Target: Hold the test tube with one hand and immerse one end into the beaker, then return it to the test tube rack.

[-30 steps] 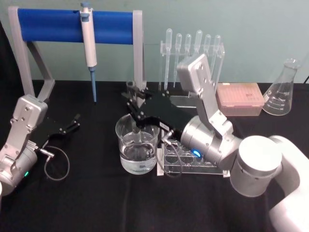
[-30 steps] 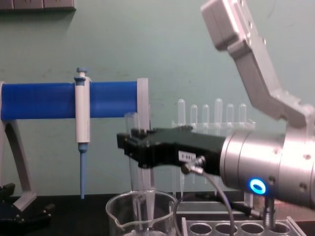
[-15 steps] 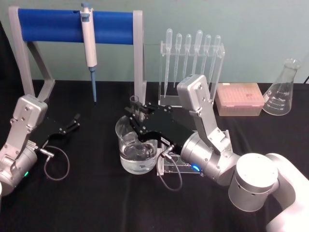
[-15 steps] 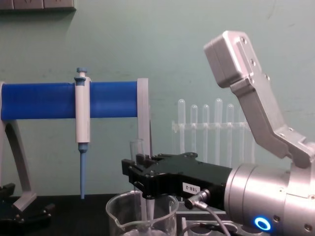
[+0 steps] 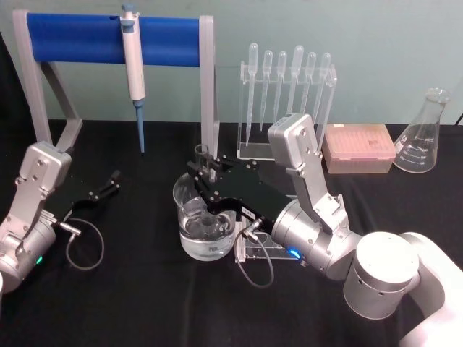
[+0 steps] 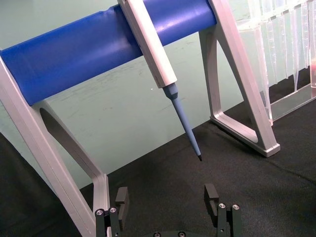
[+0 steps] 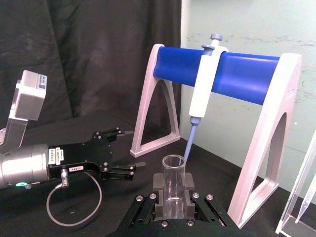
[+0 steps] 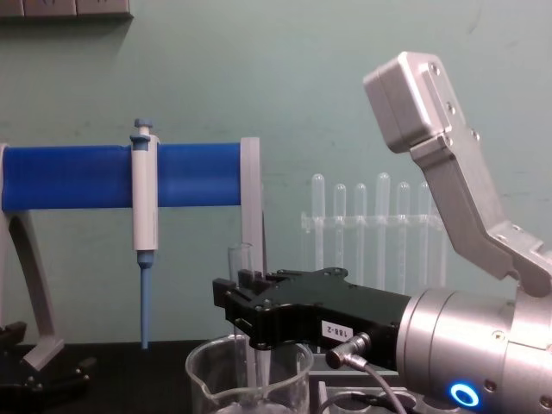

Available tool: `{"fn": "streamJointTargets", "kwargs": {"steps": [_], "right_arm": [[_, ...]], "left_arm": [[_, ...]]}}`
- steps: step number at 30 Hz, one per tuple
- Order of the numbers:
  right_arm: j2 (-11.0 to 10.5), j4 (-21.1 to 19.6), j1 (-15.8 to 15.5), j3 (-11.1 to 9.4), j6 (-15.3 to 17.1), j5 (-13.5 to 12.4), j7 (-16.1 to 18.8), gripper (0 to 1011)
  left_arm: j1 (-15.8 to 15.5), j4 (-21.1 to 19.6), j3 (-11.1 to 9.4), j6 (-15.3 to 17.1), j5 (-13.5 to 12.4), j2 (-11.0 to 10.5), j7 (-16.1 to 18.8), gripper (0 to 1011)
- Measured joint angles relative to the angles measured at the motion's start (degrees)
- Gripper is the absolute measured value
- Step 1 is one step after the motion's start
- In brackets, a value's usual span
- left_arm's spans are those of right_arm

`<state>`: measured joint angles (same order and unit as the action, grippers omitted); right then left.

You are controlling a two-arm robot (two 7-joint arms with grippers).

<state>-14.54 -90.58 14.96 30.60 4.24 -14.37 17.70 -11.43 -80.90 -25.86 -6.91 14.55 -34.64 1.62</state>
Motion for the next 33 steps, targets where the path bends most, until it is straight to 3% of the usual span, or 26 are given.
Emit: {"fn": "streamJointTargets", "kwargs": {"steps": [33], "right_arm": [[-0.07, 0.11, 0.17, 0.16, 0.02, -0.01, -0.23, 224]], "left_arm": [[0.0, 0.0, 0.0, 0.0, 0.0, 0.0, 0.0, 1000]]}}
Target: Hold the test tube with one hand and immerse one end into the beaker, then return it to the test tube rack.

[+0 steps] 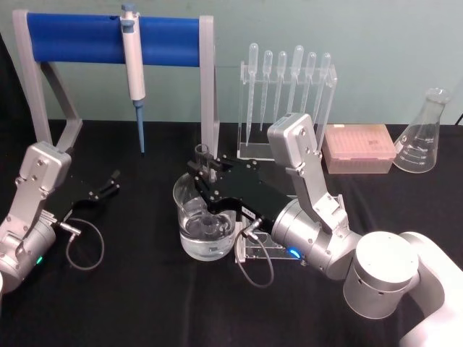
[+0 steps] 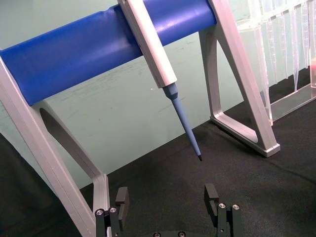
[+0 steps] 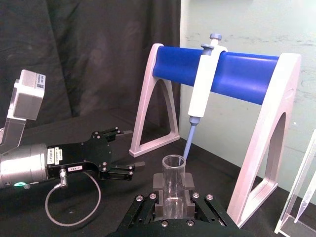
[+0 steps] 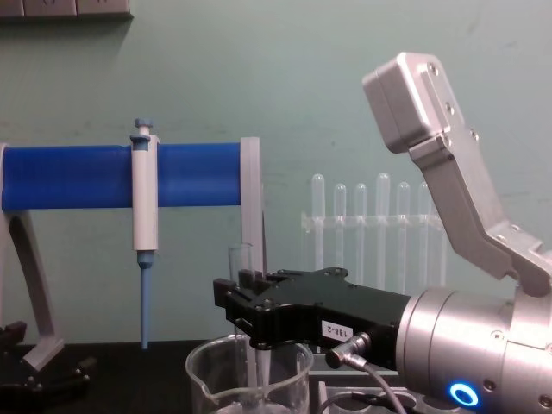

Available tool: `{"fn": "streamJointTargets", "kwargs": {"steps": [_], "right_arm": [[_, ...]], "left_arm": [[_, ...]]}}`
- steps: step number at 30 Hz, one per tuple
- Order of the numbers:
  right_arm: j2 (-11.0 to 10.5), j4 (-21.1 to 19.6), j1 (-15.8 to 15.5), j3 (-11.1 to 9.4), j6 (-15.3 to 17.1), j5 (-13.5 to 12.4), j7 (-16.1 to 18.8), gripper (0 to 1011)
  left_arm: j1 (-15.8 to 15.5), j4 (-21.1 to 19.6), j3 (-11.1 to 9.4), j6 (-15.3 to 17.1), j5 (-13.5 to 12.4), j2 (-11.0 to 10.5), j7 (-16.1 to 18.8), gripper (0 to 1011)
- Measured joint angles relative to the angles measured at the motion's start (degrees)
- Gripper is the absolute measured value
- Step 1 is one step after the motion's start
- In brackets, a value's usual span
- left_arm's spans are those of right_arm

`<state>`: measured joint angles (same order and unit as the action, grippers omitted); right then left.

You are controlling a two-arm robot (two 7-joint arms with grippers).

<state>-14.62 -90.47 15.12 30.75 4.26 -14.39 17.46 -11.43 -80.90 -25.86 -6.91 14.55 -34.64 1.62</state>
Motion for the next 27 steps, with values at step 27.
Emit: {"fn": "streamJointTargets", "kwargs": {"steps": [27], "right_arm": [[0.0, 0.0, 0.0, -0.01, 0.0, 0.0, 0.01, 224]], "left_arm": [[0.0, 0.0, 0.0, 0.0, 0.0, 0.0, 0.0, 1000]]}}
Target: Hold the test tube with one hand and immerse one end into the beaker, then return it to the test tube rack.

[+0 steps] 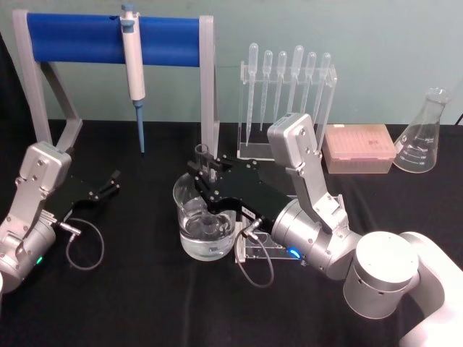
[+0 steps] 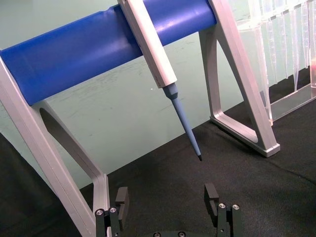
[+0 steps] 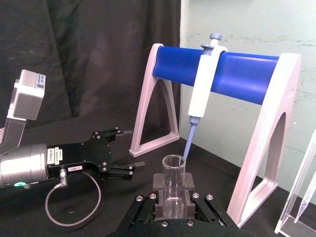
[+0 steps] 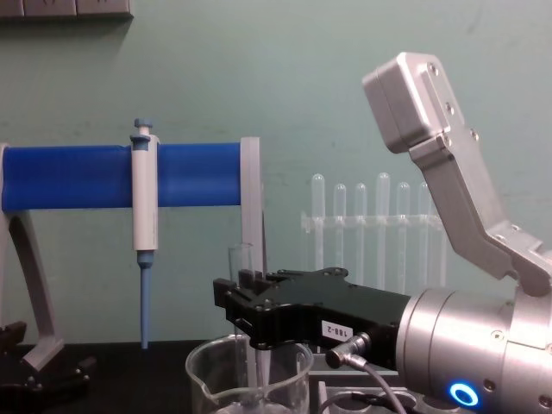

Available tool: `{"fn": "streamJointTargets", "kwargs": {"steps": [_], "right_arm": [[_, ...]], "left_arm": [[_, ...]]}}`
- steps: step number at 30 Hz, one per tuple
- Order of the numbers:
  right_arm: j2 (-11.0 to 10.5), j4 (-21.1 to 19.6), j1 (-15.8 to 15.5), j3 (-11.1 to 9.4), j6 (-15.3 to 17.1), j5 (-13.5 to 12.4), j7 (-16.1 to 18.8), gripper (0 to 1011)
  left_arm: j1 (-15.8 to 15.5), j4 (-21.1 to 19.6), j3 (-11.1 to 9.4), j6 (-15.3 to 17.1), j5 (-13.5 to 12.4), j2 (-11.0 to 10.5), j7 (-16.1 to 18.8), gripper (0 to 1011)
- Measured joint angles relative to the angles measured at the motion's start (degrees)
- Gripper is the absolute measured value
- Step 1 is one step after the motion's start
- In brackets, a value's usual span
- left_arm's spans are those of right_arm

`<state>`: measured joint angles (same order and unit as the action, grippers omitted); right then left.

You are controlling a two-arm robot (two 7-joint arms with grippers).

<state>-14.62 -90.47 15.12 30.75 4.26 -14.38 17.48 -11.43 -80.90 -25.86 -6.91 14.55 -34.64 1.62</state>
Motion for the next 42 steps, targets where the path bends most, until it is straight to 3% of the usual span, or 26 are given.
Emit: {"fn": "streamJointTargets", "kwargs": {"steps": [42], "right_arm": [[0.0, 0.0, 0.0, 0.0, 0.0, 0.0, -0.01, 224]], "left_arm": [[0.0, 0.0, 0.0, 0.0, 0.0, 0.0, 0.0, 1000]]}}
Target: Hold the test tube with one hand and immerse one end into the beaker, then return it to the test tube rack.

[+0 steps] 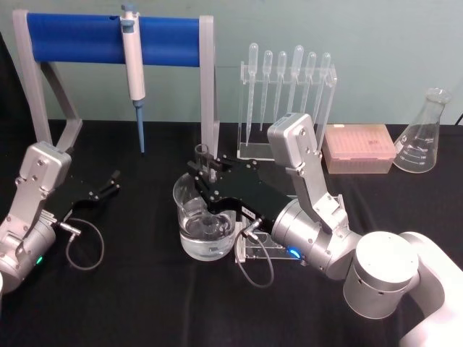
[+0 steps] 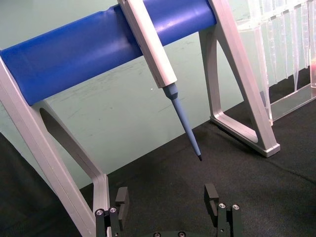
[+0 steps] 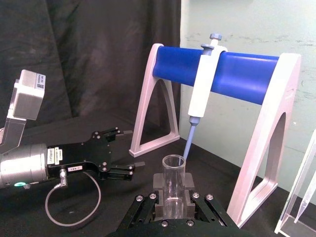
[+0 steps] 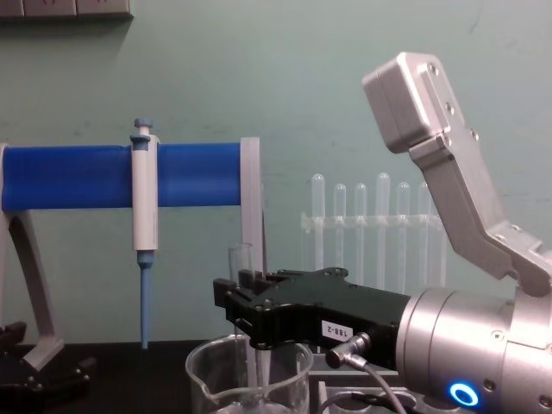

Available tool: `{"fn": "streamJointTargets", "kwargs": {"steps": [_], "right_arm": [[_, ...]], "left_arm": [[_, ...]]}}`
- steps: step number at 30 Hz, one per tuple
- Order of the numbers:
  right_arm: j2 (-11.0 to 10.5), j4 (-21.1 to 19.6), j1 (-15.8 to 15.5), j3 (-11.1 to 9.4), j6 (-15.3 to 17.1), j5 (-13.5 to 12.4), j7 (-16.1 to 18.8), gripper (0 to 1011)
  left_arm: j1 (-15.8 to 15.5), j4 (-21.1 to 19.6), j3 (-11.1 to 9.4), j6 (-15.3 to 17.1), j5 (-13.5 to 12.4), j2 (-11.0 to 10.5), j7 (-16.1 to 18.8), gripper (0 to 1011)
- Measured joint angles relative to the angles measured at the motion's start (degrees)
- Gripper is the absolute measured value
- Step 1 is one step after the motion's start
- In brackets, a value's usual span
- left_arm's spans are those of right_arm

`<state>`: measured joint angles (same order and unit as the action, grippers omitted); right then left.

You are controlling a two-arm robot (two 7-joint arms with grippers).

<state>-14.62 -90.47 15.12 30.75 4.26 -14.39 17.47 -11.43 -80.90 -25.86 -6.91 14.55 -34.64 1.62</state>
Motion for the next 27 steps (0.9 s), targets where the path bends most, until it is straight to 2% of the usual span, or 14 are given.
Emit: {"fn": "streamJointTargets", "kwargs": {"steps": [27], "right_arm": [[0.0, 0.0, 0.0, 0.0, 0.0, 0.0, 0.0, 224]], "left_arm": [[0.0, 0.0, 0.0, 0.0, 0.0, 0.0, 0.0, 1000]]}}
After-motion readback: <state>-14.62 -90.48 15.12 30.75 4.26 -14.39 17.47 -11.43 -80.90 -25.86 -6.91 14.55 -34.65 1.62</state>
